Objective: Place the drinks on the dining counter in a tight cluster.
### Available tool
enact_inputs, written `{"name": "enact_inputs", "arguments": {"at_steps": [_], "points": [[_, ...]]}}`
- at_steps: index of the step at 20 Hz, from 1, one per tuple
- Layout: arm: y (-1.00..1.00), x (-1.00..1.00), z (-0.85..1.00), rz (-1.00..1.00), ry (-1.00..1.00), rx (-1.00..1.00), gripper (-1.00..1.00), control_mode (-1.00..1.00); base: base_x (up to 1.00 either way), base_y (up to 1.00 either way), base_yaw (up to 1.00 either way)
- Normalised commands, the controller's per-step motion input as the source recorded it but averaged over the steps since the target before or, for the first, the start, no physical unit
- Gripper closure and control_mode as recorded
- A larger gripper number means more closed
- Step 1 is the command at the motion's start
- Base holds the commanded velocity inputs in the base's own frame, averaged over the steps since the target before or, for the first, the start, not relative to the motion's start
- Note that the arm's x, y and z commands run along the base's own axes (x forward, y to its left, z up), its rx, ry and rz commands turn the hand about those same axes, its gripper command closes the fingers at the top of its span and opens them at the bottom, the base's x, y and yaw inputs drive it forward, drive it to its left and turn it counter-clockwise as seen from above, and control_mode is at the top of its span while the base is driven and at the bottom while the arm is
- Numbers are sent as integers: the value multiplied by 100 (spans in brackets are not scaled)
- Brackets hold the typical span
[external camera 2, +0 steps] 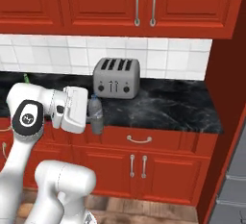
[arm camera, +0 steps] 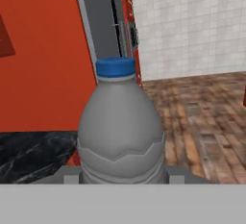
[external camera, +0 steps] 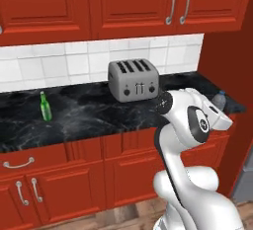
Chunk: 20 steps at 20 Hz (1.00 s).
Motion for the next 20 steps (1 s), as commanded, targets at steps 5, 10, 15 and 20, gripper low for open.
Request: {"name": "enact_inputs", "arguments": {"at_steps": [5,10,15,20], "points": [[0,0,0,0,0,0,100,100,-63,16,-26],[0,0,0,0,0,0,100,100,-26,9,-75],[0,0,0,0,0,0,100,100,-22,8,-78],[0,0,0,0,0,0,100,100,-18,6,-82]]}}
